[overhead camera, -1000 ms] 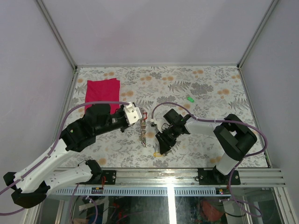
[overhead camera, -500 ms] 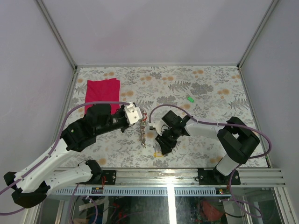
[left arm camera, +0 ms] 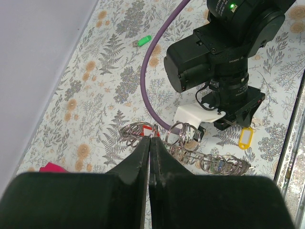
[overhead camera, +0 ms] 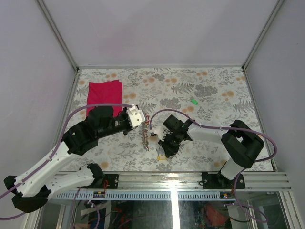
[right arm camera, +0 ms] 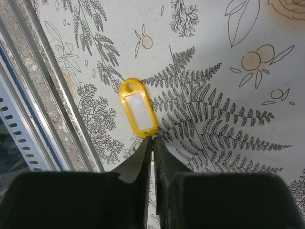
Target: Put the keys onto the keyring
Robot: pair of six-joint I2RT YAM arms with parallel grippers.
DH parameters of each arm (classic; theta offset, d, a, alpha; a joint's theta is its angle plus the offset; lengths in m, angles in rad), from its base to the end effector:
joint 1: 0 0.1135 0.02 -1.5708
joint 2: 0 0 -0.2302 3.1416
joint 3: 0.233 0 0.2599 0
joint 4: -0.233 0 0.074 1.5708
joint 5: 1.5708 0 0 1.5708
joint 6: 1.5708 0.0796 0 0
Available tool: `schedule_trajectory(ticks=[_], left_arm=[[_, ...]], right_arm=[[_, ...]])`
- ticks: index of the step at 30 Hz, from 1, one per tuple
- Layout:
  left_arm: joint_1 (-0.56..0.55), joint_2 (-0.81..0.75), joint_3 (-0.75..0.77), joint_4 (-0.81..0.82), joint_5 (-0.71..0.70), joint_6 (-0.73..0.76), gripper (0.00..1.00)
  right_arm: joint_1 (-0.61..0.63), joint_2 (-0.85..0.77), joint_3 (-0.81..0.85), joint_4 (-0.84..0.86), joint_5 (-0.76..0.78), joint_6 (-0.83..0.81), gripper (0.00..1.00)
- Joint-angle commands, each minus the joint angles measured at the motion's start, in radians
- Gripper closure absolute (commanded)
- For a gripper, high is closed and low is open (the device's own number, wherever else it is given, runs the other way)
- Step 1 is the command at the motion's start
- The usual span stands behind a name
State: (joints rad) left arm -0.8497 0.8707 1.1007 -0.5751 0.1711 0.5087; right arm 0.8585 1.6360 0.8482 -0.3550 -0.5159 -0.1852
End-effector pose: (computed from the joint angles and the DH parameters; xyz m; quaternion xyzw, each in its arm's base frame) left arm 0.1533 -0.1950 0.3541 0.5502 0.6033 -0.1661 0.5529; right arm 0.1764 0.2644 0.0760 -0.5180 0.7921 0.3031 0.1115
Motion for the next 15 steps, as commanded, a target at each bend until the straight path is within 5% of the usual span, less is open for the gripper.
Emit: schedule_trajectory(ticks=[1, 15], left_arm=[[0.008, -0.012, 0.002, 0.115, -0.018, -0.009, 1.0], [0.01, -0.019, -0.004, 0.13, -0.023, -0.014, 1.0]], right_arm=[[0.008, -0.046, 0.03, 0.005, -0.02, -0.019, 0.94], [0.004, -0.253, 0.032, 0.03, 0.053, -0.009, 1.0]])
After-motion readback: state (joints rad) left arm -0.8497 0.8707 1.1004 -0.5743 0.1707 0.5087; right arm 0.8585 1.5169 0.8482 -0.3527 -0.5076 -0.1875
